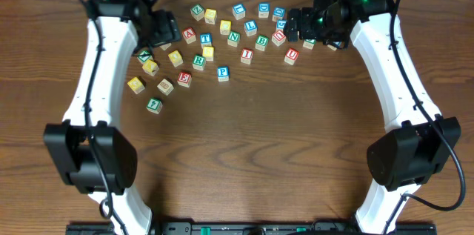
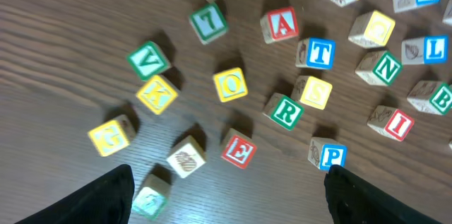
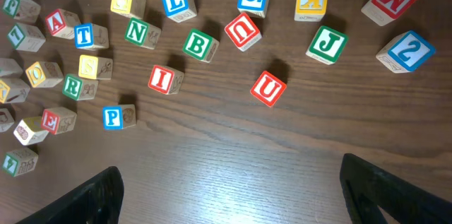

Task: Spell out NEURIPS
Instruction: 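Move the left gripper over the green N block and lower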

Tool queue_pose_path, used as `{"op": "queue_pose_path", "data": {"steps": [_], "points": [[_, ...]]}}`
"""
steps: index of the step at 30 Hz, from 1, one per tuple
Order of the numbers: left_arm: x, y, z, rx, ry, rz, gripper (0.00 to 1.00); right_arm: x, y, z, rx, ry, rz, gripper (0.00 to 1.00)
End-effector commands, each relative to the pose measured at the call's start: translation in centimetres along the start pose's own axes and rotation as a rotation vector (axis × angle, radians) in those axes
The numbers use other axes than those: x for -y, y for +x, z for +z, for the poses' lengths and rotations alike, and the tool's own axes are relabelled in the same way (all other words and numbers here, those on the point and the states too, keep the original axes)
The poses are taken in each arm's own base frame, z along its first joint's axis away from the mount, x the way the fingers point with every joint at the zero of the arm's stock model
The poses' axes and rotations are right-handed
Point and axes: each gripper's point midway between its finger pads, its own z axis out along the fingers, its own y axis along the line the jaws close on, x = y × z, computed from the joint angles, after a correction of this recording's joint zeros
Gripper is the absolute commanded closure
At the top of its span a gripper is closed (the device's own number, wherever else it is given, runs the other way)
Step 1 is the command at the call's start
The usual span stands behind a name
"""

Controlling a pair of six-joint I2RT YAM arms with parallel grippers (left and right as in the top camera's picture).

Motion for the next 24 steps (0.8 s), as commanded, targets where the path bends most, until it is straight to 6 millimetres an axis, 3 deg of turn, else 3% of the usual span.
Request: {"op": "queue_pose_path", "data": {"steps": [1, 17, 24], "points": [[0.9, 1.1, 1.8, -0.044, -0.018, 0.010, 0.15, -0.2, -0.2, 0.1, 0.003, 0.005, 0.009, 0.07], [5.9, 3.3, 3.9, -0.074, 0.012, 0.114, 0.18, 0.2, -0.5, 0.1, 0.019, 0.030, 0.007, 0.09], [7.9, 1.6, 4.1, 0.013, 0.063, 0.116, 0.19, 0.8, -0.7, 0.1, 0.029, 0.064, 0.041, 0.09]]}}
